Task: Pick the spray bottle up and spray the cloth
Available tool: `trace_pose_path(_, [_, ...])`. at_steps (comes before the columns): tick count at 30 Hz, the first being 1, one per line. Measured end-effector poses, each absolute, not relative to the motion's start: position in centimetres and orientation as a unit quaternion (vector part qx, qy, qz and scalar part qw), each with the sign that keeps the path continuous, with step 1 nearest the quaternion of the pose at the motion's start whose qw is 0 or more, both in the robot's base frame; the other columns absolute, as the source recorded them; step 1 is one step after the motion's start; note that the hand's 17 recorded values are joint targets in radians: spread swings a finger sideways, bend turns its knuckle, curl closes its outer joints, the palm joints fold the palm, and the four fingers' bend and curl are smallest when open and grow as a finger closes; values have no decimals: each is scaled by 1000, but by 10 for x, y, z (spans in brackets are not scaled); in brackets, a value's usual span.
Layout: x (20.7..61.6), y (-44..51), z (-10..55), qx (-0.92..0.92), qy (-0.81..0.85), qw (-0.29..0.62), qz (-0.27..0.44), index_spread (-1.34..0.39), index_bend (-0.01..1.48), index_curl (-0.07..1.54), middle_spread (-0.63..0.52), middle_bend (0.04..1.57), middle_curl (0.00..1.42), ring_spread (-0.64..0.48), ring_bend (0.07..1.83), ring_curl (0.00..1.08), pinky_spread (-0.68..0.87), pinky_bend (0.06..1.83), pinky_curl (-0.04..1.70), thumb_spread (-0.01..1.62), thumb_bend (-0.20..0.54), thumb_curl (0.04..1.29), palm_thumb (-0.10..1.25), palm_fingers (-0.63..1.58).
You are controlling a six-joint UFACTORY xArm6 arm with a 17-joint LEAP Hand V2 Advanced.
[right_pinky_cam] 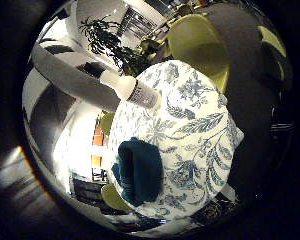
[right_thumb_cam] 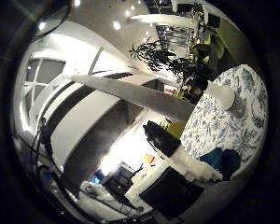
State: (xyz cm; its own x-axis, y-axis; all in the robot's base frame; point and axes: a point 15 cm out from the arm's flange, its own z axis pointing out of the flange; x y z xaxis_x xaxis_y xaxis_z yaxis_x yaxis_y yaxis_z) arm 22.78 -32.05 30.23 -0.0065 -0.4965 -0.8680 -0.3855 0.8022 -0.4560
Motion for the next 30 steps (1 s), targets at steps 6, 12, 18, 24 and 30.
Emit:
trace_pose_path(6, [226, -320, 301, -311, 709, 632, -44, -207, 172, 330, -20, 427, 416, 58, 556, 302, 370, 416, 335, 1098, -21, 366, 622, 300])
trace_pose_path(12, [225, -320, 301, -311, 709, 631, -43, -207, 170, 332, -21, 421, 418, 58, 558, 298, 368, 427, 310, 1096, -22, 367, 624, 304])
trace_pose_path(18, [225, -320, 301, -312, 709, 631, -43, -210, 172, 336, -22, 413, 418, 58, 561, 294, 371, 441, 293, 1095, -22, 367, 624, 310])
trace_pose_path(24, [225, -320, 301, -312, 709, 631, -43, -210, 173, 337, -22, 411, 420, 58, 565, 295, 371, 451, 278, 1095, -22, 367, 624, 310])
trace_pose_path(30, [225, -320, 301, -312, 710, 631, -43, -212, 174, 343, -22, 406, 421, 58, 561, 294, 370, 456, 264, 1095, -22, 367, 624, 314])
